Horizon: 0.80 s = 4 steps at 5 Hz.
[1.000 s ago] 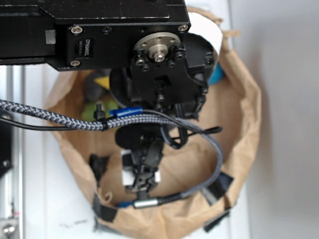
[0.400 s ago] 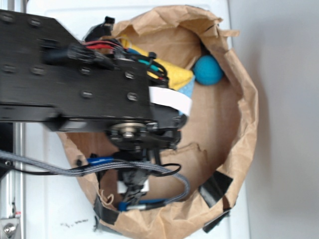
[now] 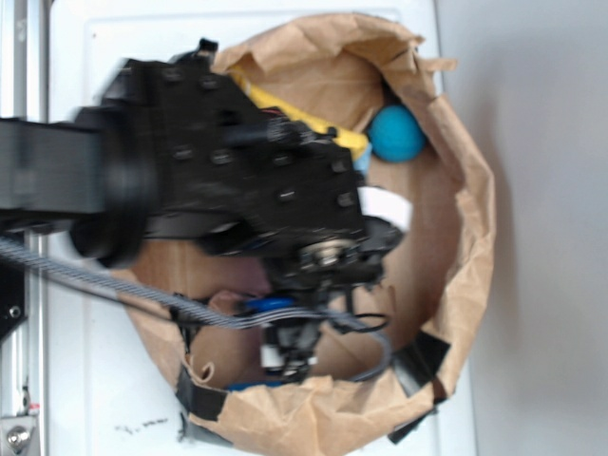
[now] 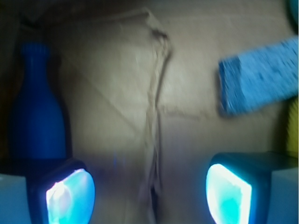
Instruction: Grab the blue bottle.
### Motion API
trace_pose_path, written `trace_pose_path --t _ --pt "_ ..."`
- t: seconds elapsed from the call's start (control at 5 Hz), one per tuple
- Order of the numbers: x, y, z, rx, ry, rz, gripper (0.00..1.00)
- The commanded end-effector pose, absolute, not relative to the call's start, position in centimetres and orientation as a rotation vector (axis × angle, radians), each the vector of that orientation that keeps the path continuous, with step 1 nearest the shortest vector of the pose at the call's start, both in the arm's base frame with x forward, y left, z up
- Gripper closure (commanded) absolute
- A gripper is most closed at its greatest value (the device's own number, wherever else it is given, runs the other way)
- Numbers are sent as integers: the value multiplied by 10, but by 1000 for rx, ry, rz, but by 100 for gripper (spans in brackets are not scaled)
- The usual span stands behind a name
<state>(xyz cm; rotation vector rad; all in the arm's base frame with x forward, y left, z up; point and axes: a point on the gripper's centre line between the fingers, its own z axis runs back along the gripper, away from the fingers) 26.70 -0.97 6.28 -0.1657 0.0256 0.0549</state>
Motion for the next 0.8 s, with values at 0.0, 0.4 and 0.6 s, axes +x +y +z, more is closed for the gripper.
trace_pose_path --t 0.0,0.4,0.6 --pt "278 -19 73 -263 7 76 0" --pt "269 -53 77 -278 -18 51 0" --pt "264 -61 82 -305 -12 32 0"
